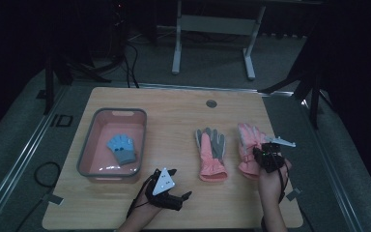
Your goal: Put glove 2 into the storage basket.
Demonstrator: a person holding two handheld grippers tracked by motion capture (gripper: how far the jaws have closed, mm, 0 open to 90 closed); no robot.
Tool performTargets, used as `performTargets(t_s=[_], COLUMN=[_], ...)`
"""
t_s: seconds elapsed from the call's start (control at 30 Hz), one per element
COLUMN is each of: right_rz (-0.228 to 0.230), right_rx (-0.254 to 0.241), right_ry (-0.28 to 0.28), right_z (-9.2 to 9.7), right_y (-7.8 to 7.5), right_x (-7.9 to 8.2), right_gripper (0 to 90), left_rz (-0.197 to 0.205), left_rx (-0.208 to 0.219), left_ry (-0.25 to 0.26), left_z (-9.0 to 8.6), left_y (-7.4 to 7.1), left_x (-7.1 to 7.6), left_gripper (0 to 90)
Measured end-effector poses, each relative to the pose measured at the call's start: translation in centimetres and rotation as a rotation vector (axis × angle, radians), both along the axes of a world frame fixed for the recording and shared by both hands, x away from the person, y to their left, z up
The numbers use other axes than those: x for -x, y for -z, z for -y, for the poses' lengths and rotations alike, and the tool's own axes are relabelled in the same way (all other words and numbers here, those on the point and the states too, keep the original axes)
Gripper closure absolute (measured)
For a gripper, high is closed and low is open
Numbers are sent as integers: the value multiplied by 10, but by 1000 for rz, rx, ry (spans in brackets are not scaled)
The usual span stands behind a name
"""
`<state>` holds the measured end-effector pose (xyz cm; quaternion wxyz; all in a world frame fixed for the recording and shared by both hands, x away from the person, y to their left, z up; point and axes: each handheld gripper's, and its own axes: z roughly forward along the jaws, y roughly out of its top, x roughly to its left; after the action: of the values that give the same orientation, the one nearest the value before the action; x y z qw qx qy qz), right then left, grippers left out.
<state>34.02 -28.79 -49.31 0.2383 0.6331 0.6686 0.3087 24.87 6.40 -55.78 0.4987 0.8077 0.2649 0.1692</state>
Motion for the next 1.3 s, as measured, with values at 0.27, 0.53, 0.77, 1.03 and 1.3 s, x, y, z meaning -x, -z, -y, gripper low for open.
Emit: performTargets(t_s=[0.27, 0.53, 0.77, 1.03, 1.3], right_rz=[-45, -29, 10, -38, -72], right_rx=[-23, -46, -15, -1, -29], right_ry=[10, -78, -280, -415, -415], right_z=[6, 15, 42, 51, 51], right_y=[28, 18, -3, 13, 40], right_x=[-11, -12, -19, -26, -32], right_gripper=[851, 690, 602, 548, 684], left_rz=[-10, -17, -26, -27, -28], left_rx=[1, 5, 8, 8, 11], left_ry=[-1, 1, 6, 3, -2], left_z=[-1, -1, -1, -1, -2], left_y=[0, 0, 0, 0, 0], left_x=[-1, -2, -3, -2, -2], left_gripper=[92, 92, 92, 92, 93])
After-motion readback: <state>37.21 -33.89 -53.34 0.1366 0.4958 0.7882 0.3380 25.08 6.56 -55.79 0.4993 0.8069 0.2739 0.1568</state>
